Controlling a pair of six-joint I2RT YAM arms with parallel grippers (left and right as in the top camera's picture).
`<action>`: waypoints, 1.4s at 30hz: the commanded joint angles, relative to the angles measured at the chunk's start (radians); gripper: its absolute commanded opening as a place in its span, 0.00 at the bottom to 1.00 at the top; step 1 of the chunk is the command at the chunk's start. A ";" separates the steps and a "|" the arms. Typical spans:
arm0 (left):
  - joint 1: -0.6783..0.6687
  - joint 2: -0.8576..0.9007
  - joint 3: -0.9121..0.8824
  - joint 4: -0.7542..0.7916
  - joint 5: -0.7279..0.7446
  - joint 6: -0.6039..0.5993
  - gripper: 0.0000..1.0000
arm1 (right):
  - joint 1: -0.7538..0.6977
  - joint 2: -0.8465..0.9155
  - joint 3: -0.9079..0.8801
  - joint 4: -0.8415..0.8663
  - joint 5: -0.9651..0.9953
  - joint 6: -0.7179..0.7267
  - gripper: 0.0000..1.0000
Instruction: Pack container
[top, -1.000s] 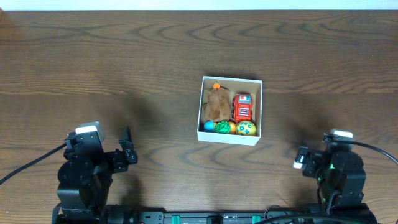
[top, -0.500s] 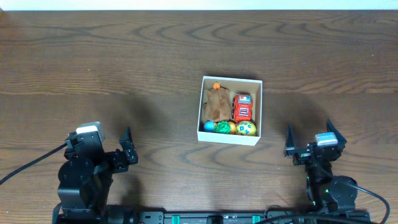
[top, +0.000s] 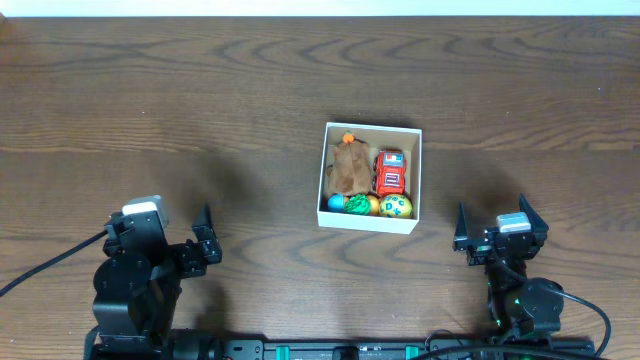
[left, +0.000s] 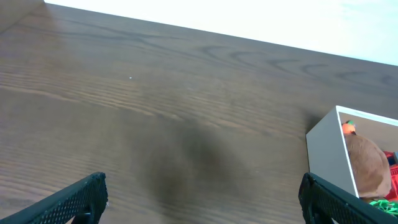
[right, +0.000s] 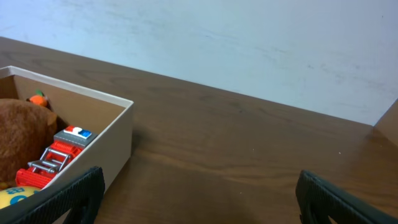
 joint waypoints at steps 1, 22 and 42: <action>0.002 -0.002 0.002 0.004 -0.001 0.010 0.98 | -0.005 -0.007 -0.005 0.000 0.005 -0.008 0.99; -0.002 -0.048 -0.024 -0.062 0.000 0.010 0.98 | -0.005 -0.007 -0.005 0.000 0.005 -0.008 0.99; 0.010 -0.379 -0.647 0.551 -0.002 0.082 0.98 | -0.005 -0.007 -0.005 0.000 0.005 -0.008 0.99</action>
